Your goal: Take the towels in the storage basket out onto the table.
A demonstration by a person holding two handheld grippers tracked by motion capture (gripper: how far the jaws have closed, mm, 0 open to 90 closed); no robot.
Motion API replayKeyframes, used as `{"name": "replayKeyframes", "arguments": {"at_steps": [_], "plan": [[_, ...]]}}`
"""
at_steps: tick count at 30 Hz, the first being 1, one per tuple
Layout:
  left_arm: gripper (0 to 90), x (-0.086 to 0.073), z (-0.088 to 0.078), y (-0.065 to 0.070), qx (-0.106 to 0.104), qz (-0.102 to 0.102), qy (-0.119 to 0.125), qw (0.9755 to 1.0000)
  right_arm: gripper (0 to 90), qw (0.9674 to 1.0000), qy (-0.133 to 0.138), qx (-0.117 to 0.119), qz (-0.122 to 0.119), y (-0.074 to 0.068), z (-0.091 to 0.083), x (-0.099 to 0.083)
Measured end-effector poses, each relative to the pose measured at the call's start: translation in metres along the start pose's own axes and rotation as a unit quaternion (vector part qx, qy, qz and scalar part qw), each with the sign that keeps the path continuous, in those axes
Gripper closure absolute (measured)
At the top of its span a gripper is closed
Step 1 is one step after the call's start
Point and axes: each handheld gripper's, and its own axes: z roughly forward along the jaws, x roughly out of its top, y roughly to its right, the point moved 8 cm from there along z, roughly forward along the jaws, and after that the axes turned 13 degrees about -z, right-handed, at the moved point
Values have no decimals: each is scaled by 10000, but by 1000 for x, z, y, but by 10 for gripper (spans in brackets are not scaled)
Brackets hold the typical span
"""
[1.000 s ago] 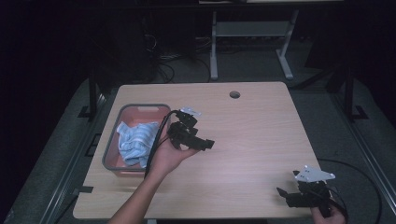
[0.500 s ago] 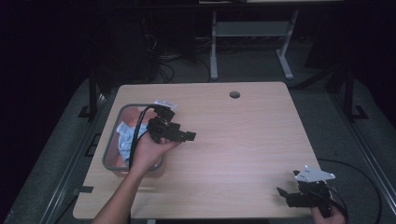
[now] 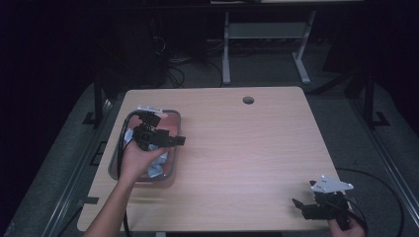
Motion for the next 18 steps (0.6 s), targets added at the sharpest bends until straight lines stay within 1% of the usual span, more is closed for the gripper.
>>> {"name": "replayKeyframes", "arguments": {"at_steps": [2, 4, 6, 8, 11, 13, 17, 18], "plan": [[202, 0, -3, -6, 39, -65, 56, 10000, 138, 10000, 3, 0, 4, 0, 0, 0], [202, 0, -7, -13, 123, -87, 57, 9999, 139, 10000, -5, 4, 5, 0, 0, 0], [202, 0, -9, -20, 172, -174, 114, 9996, 138, 10000, -3, 8, -3, -1, 0, 1], [202, -2, -11, -28, 206, -259, 93, 9994, 138, 10000, 2, 14, -5, -1, 0, 1], [202, -4, -12, -39, 326, -390, 95, 9987, 138, 10000, -12, 31, 0, -2, 1, 1], [202, -6, -13, -46, 369, -471, 94, 9982, 138, 10000, -6, 33, -6, -2, 1, 1], [206, -8, -16, -60, 594, -561, 108, 9966, 139, 10000, -11, 30, -12, -2, 1, 1], [210, -9, -16, -64, 679, -573, 100, 9960, 139, 10000, -8, 27, -24, -2, 1, 1]]}}
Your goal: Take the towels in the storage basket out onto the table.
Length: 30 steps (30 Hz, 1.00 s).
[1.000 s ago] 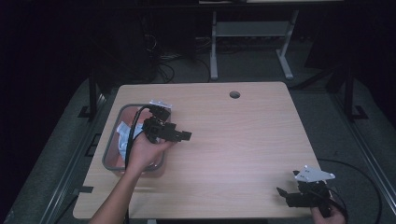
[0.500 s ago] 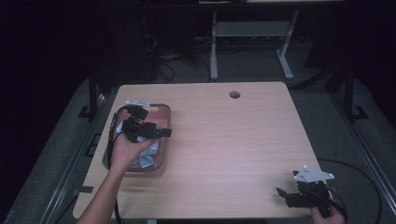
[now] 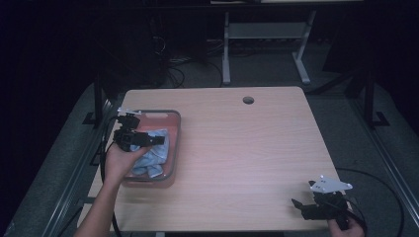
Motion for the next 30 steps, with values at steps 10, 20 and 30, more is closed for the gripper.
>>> {"name": "replayKeyframes", "arguments": {"at_steps": [10, 20, 30], "plan": [[216, -8, 12, -28, 490, -300, -337, 9978, 138, 10000, 46, -14, -51, -1, 0, 3], [256, -17, 27, -43, 1099, -164, -836, 9903, 139, 10000, 52, -12, -58, -2, -1, 3], [379, -28, 47, -52, 1576, 35, -1511, 9759, 138, 9999, 84, 7, -76, -3, -2, 4]]}}
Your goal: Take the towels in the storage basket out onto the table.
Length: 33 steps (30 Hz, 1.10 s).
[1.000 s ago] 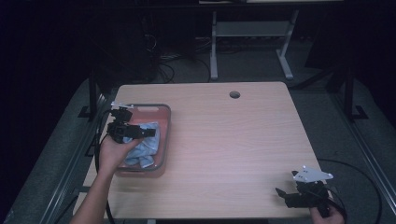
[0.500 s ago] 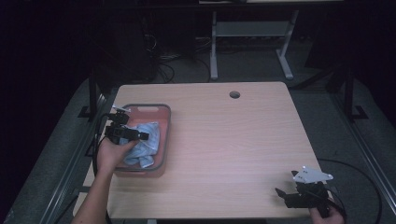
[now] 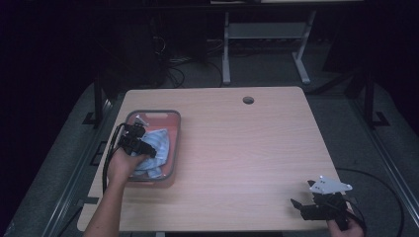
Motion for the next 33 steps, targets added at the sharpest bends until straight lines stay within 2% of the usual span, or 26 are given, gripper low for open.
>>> {"name": "replayKeyframes", "arguments": {"at_steps": [2, 8, 11, 16, 19, 23, 27, 29, 33], "plan": [[416, 0, 3, 1, 36, 72, -60, 9999, 139, 10000, -6, 8, 6, 0, 0, 0], [497, -2, 8, 1, 160, 51, -206, 9996, 139, 10000, -9, 0, 0, -1, 0, 1], [552, -2, 8, 0, 167, 37, -223, 9996, 138, 10000, 0, -7, -20, -2, -1, 1], [587, -3, 8, 1, 110, 63, -199, 9997, 138, 10000, 6, -15, -10, -2, 0, 1], [600, -6, 7, 1, -39, -18, -197, 9998, 139, 10000, 15, -13, -15, -2, 0, 2], [609, -9, 3, 4, -225, 65, -252, 9994, 138, 10000, -30, 11, -79, -4, 1, 3], [624, -10, -2, 6, -461, 14, -173, 9988, 138, 9999, -45, -3, -117, -5, 2, 4], [624, -11, -4, 6, -638, 20, -106, 9979, 139, 9999, -47, -9, -106, -5, 1, 4], [626, -12, -10, 3, -1016, -175, 93, 9946, 139, 9999, -26, -44, -110, -4, -2, 4]]}}
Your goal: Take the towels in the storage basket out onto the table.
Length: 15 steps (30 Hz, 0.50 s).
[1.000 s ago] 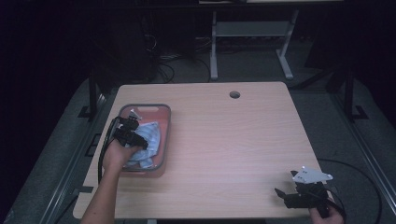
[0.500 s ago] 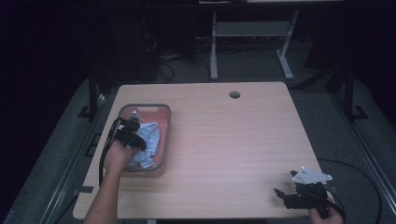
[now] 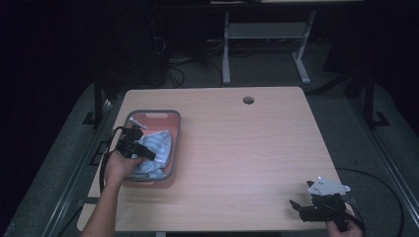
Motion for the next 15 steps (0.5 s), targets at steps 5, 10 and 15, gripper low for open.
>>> {"name": "replayKeyframes", "arguments": {"at_steps": [5, 10, 15], "plan": [[628, 0, -10, 3, -175, -79, 195, 9996, 138, 10000, 18, -47, -27, 2, -1, 1], [629, 4, -22, 12, -240, -50, 405, 9989, 139, 10000, -8, -62, -14, 1, -1, 1], [632, 7, -32, 20, -132, 1, 558, 9984, 138, 10000, -11, -81, -28, 2, -1, 2]]}}
